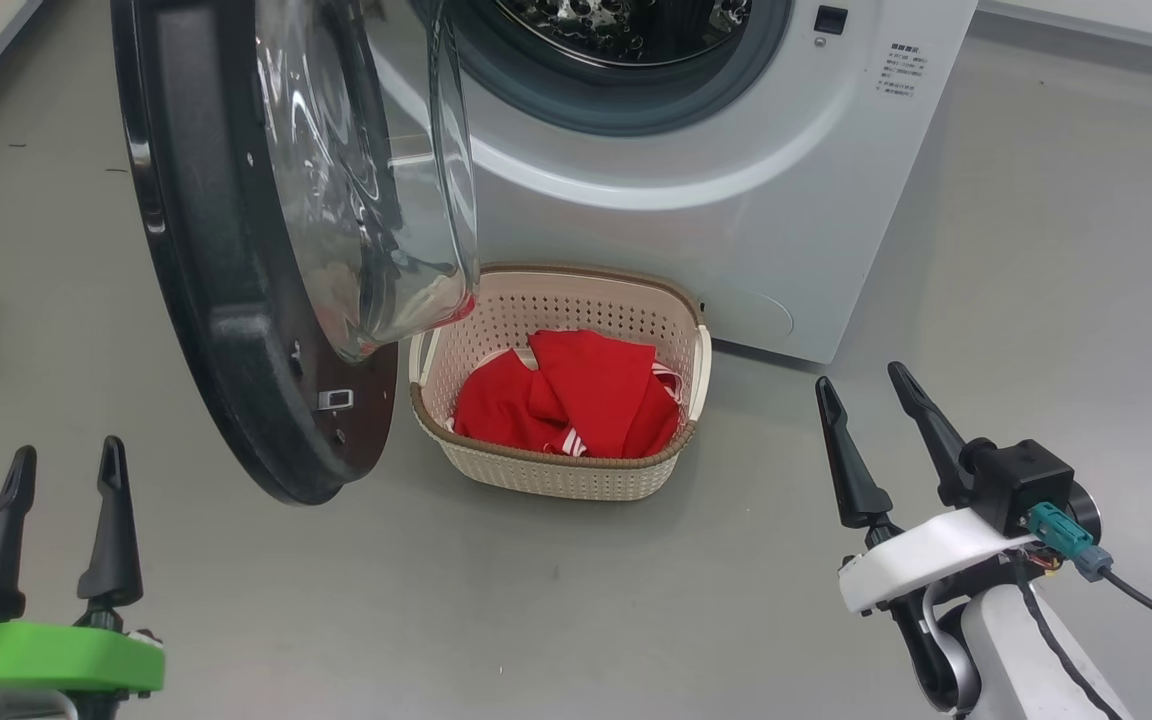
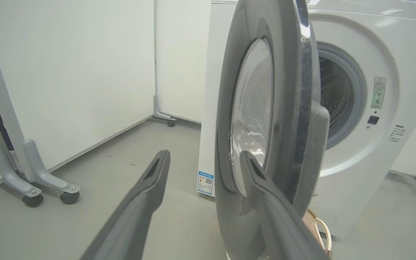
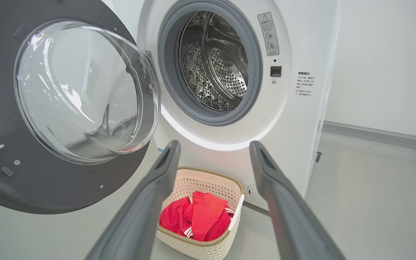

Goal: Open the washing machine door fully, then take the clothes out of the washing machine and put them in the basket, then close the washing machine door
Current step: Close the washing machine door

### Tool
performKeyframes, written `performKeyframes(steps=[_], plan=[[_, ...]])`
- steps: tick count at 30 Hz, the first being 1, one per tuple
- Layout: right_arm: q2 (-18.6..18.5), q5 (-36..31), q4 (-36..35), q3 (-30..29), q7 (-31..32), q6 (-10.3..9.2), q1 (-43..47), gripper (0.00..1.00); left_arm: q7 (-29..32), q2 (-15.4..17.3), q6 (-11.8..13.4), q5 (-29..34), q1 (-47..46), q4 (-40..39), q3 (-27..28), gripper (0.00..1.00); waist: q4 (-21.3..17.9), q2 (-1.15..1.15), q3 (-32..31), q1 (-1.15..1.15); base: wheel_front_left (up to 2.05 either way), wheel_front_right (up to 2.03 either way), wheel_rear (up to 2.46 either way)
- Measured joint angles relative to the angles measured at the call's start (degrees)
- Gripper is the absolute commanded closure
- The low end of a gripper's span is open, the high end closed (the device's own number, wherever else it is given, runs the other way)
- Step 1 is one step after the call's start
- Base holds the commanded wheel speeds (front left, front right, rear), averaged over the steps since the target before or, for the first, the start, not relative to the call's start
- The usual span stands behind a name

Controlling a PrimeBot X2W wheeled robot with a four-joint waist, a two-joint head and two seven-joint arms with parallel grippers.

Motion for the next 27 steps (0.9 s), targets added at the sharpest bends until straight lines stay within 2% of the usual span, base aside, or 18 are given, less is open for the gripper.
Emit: performKeyframes(steps=[26, 27], plan=[[0.1, 0.0, -0.2, -0.2, 0.0, 0.00, 0.1, 0.00, -1.7, 0.9, 0.0, 0.3, -0.4, 3.7, -1.5, 0.00, 0.0, 0.00, 0.1, 0.00, 0.00, 0.00, 0.00], [0.1, 0.0, -0.2, -0.2, 0.0, 0.00, 0.2, 0.00, -1.7, 0.9, 0.0, 0.3, -0.5, 3.7, -1.5, 0.18, 0.0, 0.00, 0.1, 0.00, 0.00, 0.00, 0.00]])
